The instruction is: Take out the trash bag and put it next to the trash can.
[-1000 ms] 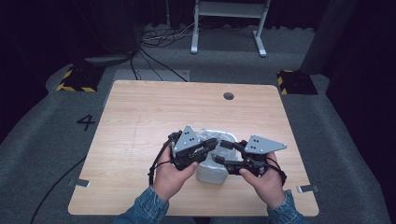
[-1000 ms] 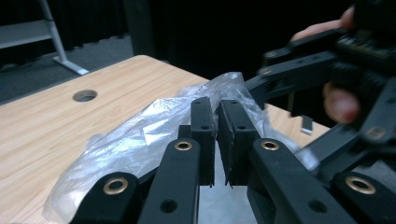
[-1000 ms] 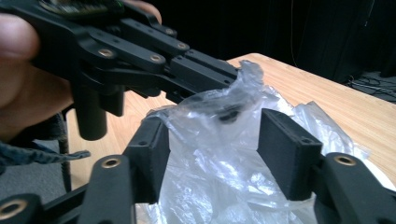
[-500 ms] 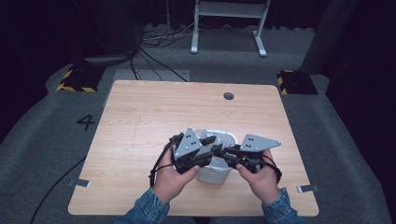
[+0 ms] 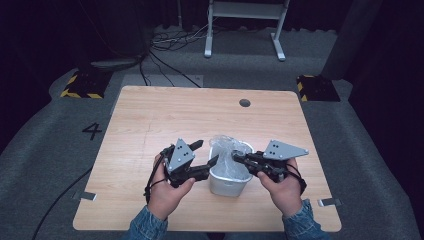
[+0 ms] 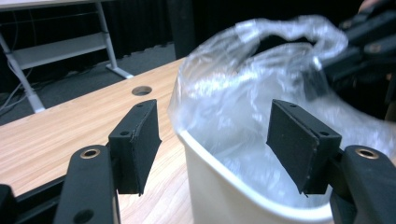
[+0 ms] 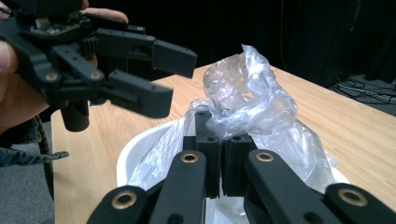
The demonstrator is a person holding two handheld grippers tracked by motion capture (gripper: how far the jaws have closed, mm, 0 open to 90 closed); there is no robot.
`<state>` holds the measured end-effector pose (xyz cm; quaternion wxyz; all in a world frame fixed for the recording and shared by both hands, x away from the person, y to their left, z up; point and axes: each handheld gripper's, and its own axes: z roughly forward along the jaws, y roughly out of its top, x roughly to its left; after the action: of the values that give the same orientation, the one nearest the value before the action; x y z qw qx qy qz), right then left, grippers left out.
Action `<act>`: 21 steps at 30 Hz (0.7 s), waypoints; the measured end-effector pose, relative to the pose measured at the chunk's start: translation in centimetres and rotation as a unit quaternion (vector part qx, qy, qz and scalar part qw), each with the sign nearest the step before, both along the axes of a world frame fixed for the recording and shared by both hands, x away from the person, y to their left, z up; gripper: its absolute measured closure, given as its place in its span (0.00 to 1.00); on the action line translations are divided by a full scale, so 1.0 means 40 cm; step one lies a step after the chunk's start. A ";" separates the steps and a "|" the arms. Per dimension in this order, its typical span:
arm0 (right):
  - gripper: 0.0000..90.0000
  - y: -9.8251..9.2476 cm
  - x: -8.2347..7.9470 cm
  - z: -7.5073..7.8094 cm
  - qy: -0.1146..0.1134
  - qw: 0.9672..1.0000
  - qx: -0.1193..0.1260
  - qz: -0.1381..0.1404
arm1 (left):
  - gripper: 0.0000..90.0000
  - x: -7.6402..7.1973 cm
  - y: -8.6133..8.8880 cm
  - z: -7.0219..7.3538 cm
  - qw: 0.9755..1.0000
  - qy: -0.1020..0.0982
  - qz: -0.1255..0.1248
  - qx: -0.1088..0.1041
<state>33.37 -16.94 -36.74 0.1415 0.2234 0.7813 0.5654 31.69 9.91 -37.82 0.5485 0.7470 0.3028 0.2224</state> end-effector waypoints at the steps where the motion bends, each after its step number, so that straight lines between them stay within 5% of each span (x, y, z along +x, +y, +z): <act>1: 0.98 0.000 0.000 0.002 -0.001 1.000 -0.001 -0.001 | 0.38 0.000 0.000 -0.002 1.000 0.001 -0.001 0.007; 8: 0.98 -0.004 0.001 0.019 -0.010 1.000 -0.001 -0.005 | 0.39 0.009 0.005 -0.041 0.999 0.036 0.005 0.016; 13: 0.98 -0.009 0.004 0.026 -0.013 1.000 -0.001 -0.010 | 0.40 0.008 0.005 -0.054 0.999 0.034 0.000 -0.007; 21: 0.98 -0.009 0.004 0.040 -0.026 1.000 0.005 -0.014 | 0.44 -0.002 -0.011 -0.058 0.999 0.031 -0.013 -0.004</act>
<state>33.53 -17.28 -35.14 0.1686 0.2202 0.7711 0.5731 31.60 9.47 -40.13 0.5451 0.7550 0.3107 0.1904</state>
